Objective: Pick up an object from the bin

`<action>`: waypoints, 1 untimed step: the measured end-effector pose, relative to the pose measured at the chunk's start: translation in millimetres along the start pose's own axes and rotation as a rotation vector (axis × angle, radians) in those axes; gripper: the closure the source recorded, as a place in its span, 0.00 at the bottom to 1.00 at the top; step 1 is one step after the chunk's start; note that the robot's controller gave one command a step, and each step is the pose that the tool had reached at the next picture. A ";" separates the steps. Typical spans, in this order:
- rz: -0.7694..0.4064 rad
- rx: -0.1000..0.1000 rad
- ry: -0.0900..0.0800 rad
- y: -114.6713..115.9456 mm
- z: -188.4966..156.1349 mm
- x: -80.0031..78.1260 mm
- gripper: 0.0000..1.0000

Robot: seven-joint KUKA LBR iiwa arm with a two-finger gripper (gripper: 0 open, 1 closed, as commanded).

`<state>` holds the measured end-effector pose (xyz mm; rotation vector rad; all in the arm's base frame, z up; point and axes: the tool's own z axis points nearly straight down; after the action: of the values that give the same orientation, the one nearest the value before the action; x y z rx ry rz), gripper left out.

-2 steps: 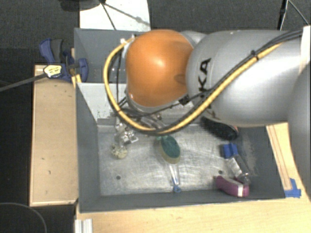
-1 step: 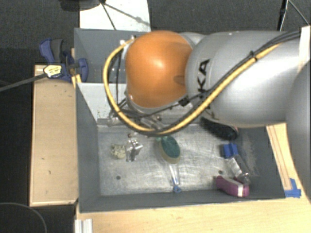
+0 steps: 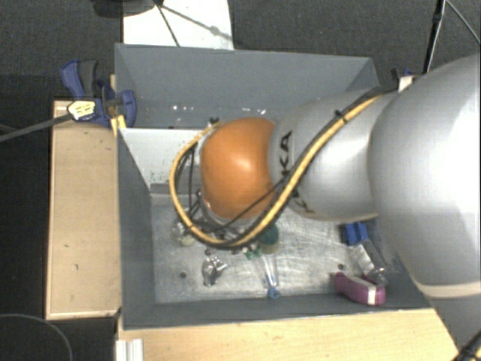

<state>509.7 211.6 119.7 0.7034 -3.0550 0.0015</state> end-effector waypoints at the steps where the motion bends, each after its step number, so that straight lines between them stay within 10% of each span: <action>1: 0.010 0.003 -0.004 -112.1 18.4 62.2 0.00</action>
Offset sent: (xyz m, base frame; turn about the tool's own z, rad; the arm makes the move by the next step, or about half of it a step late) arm -0.0073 -0.1225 -0.0174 0.0013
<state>502.7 83.5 101.7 0.6891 -3.0629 0.0051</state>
